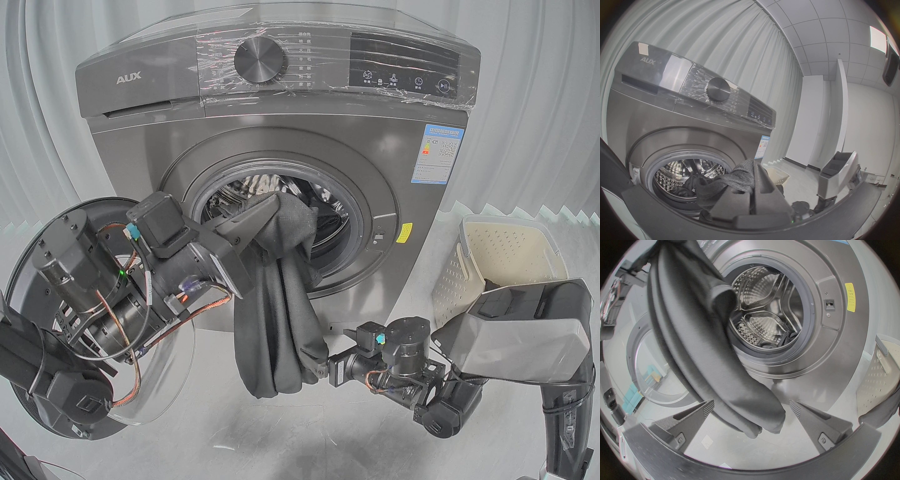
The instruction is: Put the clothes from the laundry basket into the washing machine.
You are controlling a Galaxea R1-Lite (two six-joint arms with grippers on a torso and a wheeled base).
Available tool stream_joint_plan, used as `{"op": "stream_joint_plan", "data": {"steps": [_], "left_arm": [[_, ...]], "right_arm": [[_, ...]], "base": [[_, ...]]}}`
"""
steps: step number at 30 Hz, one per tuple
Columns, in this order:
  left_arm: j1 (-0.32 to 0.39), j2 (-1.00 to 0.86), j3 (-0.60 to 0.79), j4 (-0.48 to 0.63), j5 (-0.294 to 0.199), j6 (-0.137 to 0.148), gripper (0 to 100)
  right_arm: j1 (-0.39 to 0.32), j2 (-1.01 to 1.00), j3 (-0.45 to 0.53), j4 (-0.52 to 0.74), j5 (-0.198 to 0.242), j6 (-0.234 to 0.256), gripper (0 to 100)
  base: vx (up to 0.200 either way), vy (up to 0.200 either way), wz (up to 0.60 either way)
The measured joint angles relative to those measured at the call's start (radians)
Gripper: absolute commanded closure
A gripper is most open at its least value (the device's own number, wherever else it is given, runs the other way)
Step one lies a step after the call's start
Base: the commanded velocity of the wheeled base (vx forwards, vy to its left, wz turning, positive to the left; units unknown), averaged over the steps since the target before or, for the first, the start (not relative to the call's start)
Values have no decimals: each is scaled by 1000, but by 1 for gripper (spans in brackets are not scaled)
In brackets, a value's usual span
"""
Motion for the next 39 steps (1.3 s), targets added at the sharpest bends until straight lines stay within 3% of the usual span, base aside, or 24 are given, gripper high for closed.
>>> {"op": "stream_joint_plan", "data": {"steps": [4, 15, 23, 30, 39], "left_arm": [[49, 31, -21, -5, -10, -3, 100], [71, 64, -17, -13, -12, -3, 100], [65, 50, -1, -14, -16, -1, 100], [57, 36, 18, -25, -31, 0, 100], [54, 32, 19, -33, -37, -1, 100]], "right_arm": [[33, 1, 51, -63, 6, 1, 0], [52, 4, 57, -66, 7, 2, 0], [-19, -1, 40, -52, 18, 0, 0], [-116, -1, -46, 27, 36, -1, 0], [-146, 50, -236, 175, 6, -1, 0]], "base": [[0, 0, 0], [0, 0, 0], [0, 0, 0], [0, 0, 0], [0, 0, 0]]}}
